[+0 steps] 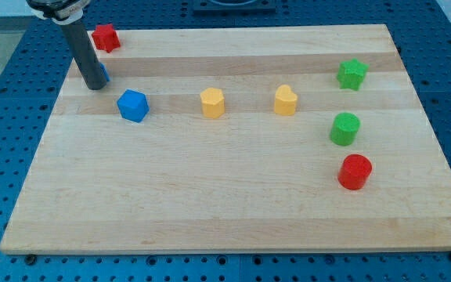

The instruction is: Slide the blue cube to the center left of the board

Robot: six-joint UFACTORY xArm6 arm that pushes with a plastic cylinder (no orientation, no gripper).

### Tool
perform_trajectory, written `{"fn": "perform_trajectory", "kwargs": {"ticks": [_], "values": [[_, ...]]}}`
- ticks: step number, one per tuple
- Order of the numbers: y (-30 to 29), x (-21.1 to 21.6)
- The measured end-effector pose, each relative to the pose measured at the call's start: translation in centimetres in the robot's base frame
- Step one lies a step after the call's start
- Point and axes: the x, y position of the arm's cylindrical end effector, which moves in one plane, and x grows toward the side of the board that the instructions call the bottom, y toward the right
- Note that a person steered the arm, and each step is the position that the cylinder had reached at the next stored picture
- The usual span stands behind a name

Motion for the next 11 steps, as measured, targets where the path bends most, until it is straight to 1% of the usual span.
{"fn": "perform_trajectory", "kwargs": {"ticks": [1, 2, 3, 4, 5, 6, 7, 8, 10, 11], "values": [[0.4, -0.6], [2.9, -0.2], [12.7, 0.6], [14.6, 5.5], [13.4, 10.0], [7.3, 7.3], [9.6, 6.4], [8.9, 4.9], [3.5, 4.3], [3.6, 4.3]]}}
